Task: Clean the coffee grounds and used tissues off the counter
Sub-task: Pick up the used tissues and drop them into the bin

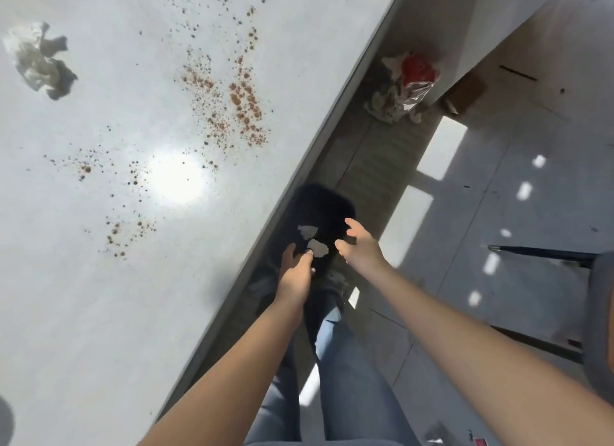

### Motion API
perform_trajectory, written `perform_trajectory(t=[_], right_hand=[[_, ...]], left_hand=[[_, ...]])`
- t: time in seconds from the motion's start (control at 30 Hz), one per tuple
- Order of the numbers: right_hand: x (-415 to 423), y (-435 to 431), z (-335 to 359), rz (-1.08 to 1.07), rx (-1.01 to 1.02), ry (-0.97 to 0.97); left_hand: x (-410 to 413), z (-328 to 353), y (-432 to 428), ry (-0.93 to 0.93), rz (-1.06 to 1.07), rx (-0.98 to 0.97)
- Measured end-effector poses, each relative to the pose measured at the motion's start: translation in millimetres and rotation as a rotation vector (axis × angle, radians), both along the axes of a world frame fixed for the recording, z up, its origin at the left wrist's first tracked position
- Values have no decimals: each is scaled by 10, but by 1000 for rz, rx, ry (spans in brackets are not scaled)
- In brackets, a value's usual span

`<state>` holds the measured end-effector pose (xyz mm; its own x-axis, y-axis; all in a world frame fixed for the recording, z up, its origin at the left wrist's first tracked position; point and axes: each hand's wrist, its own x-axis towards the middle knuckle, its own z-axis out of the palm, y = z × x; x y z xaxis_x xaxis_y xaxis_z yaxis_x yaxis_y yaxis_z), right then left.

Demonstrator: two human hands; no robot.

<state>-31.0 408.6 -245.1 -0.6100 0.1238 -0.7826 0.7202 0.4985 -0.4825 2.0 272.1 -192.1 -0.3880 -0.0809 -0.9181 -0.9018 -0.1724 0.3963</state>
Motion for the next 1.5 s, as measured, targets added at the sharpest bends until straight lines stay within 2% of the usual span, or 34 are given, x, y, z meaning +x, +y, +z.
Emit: perform_trajectory(t=[0.23, 0.37, 0.47, 0.6, 0.73, 0.87, 1.0, 1.1, 1.17, 1.27, 1.37, 1.5], right_hand=[[-66, -12, 299, -47, 4, 168], [-164, -69, 559, -93, -20, 377], [-255, -140, 816, -126, -63, 580], [-413, -252, 1244, -149, -158, 757], [-672, -445, 1689, -92, -144, 961], [-958, -844, 2060, 101, -150, 1036], [-1079, -1427, 2256, 311, -172, 1020], [-1146, -1888, 2311, 489, -164, 1000], [-1192, -2190, 2325, 626, -85, 967], [-1280, -2568, 2340, 745, -12, 913], [-1422, -2802, 2276, 857, 86, 845], [-1606, -2977, 2145, 1000, 259, 793]], left_hand=[[-96, 308, -9, 185, -317, -49], [-173, 577, 12, 365, -465, -28], [-223, 861, 57, 491, -456, 17], [-322, 1321, 74, 652, -427, -52], [-431, 1713, -161, 829, -315, -242], [-490, 1960, -656, 919, -170, -507], [-435, 1978, -1309, 868, -11, -682], [-371, 1953, -1849, 806, 220, -668], [-351, 1931, -2184, 782, 408, -647], [-431, 1872, -2613, 753, 523, -736], [-595, 1795, -2951, 677, 484, -822], [-754, 1673, -3242, 544, 227, -928]])
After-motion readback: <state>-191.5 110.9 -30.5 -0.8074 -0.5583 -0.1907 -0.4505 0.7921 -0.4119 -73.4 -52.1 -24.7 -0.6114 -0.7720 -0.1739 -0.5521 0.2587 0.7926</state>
